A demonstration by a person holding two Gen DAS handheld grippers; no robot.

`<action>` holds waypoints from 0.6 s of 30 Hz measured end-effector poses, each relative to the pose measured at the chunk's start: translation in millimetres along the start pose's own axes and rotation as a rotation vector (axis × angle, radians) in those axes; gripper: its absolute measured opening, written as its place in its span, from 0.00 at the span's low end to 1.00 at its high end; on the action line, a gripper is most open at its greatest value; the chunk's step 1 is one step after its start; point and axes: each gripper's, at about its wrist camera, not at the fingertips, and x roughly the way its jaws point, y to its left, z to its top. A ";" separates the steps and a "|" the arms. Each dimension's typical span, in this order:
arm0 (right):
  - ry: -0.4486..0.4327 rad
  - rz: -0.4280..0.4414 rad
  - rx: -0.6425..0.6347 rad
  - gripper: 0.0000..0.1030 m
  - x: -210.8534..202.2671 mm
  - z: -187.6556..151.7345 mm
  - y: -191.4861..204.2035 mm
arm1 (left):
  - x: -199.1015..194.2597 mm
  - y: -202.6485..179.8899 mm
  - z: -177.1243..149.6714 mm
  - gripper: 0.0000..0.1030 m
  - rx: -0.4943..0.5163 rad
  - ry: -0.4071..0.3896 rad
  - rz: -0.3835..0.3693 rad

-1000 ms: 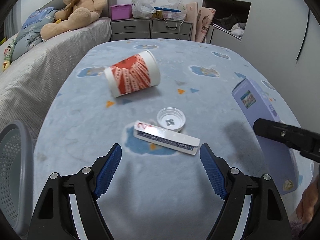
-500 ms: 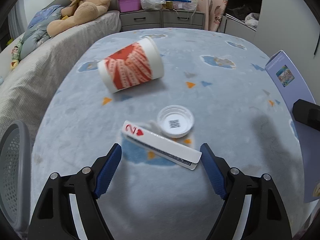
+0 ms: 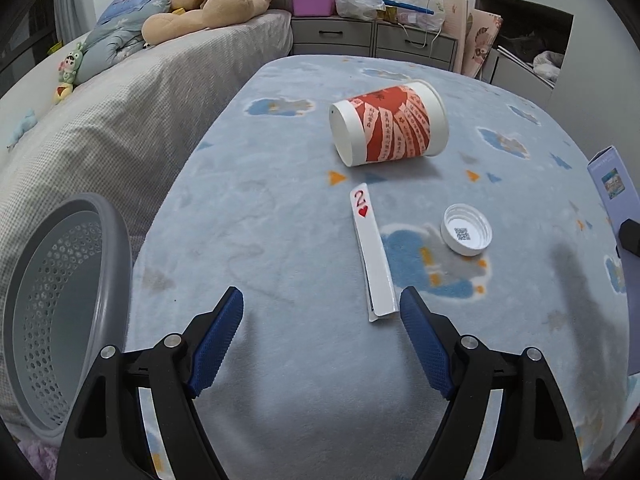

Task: Collect trash
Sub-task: 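Grasp the white playing card with the left tool while the right tool holds the box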

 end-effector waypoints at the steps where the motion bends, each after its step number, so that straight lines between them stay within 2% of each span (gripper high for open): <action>1: 0.001 0.001 -0.001 0.44 0.3 -0.3 0.5 | -0.6 -1.1 1.3 0.75 0.004 -0.005 -0.001; 10: 0.011 0.012 -0.005 0.44 3.8 -0.2 3.5 | 28.1 -11.2 19.8 0.74 0.009 0.019 -0.002; 12: 0.013 0.015 -0.008 0.44 5.0 0.1 4.6 | 32.8 -12.2 21.4 0.71 0.014 0.022 0.010; 13: 0.014 0.016 -0.010 0.44 5.4 0.1 5.4 | 34.0 -12.4 21.5 0.63 0.018 0.024 0.009; 15: 0.016 0.017 -0.014 0.44 6.7 0.1 6.6 | 33.5 -13.9 21.5 0.57 0.028 0.019 0.004; 16: 0.017 0.018 -0.015 0.44 7.5 0.1 7.2 | 32.5 -14.4 21.1 0.46 0.034 0.017 -0.004; 18: 0.019 0.018 -0.017 0.44 8.1 0.1 8.4 | 30.9 -14.6 20.7 0.33 0.042 0.015 -0.012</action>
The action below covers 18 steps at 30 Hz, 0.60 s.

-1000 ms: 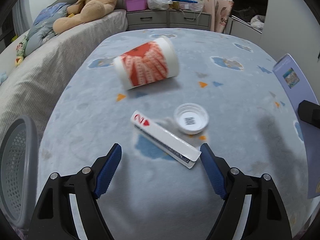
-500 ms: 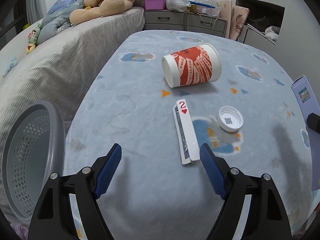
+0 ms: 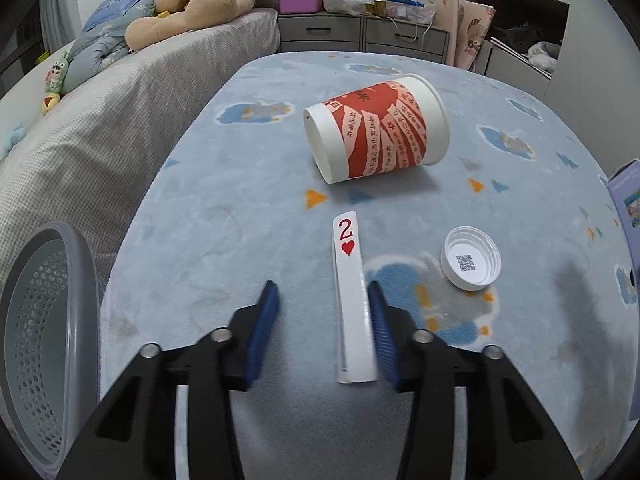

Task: Collect trash
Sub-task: 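Grasp the white playing card with the left tool while the right tool holds the box, then carry the playing card and purple box over the wastebasket and release both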

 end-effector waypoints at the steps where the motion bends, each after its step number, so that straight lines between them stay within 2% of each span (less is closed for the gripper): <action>1: 0.000 0.000 -0.002 0.44 0.4 0.3 0.4 | -0.9 0.7 -0.5 0.22 0.003 0.001 -0.008; 2: 0.000 0.000 -0.004 0.44 0.7 0.5 1.4 | -3.0 2.0 -1.4 0.12 0.003 0.003 -0.019; 11: 0.000 0.014 -0.049 0.44 7.6 1.0 26.3 | -38.5 19.5 -12.3 0.12 -0.005 -0.045 -0.050; 18: 0.000 0.050 -0.107 0.44 18.7 3.2 67.7 | -77.4 53.3 -13.6 0.12 -0.041 -0.111 -0.035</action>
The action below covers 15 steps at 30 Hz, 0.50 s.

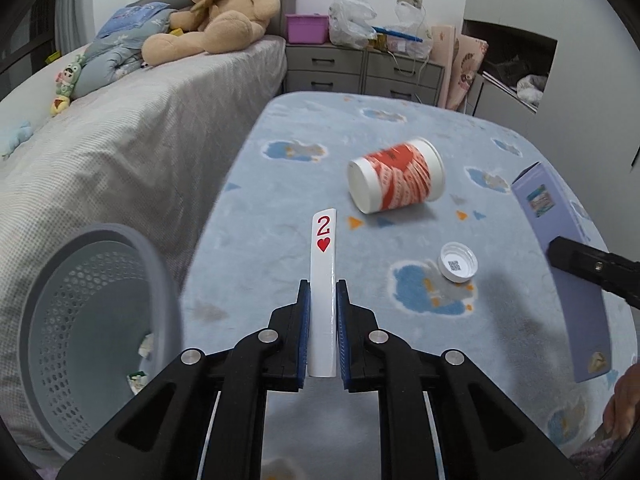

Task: Collect trash
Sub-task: 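Carry the playing card and purple box over the wastebasket and release both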

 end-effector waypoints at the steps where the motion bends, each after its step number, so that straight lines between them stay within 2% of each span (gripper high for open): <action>1: 0.000 0.006 -0.009 0.44 2.7 1.0 6.2 | -4.6 5.7 0.1 0.12 -0.005 -0.008 0.008; 15: 0.063 0.147 -0.126 0.44 49.7 3.4 108.9 | -60.2 124.5 -13.8 0.12 -0.118 -0.070 0.166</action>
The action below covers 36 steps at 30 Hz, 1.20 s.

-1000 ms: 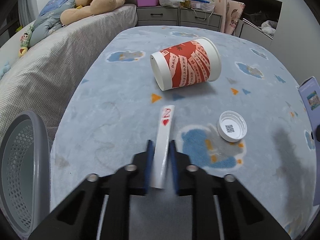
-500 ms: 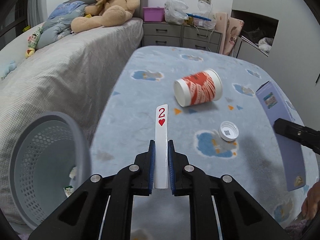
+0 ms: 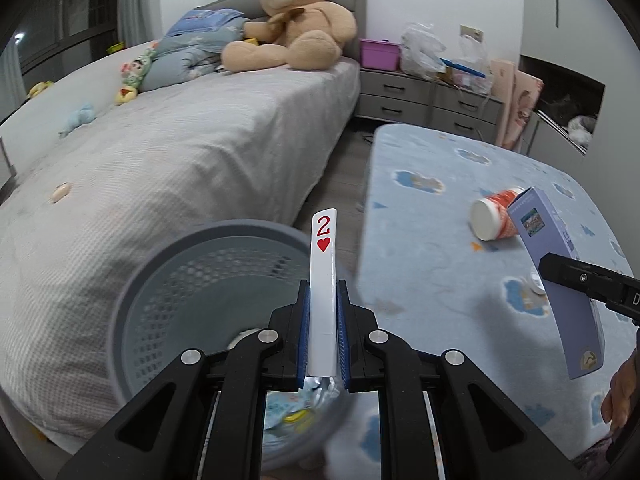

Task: Collect trash
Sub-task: 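Carry the playing card and purple box over the wastebasket and release both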

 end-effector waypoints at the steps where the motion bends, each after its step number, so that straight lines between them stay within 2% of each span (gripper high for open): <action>1: 0.003 0.013 -0.004 0.44 4.3 2.7 6.7 | -2.2 8.1 -0.1 0.12 -0.007 -0.003 0.008; 8: 0.011 0.056 -0.065 0.44 26.6 16.3 53.0 | -9.9 69.6 1.0 0.12 -0.054 -0.022 0.089; 14: 0.027 0.098 -0.117 0.44 49.4 23.5 89.2 | 2.6 98.8 -8.8 0.12 -0.105 0.003 0.103; 22: 0.083 0.162 -0.180 0.44 84.6 18.2 127.6 | 16.2 111.3 -17.3 0.12 -0.132 0.031 0.101; 36: 0.142 0.198 -0.199 0.44 114.8 8.8 146.8 | 35.2 118.5 -18.9 0.12 -0.156 0.071 0.105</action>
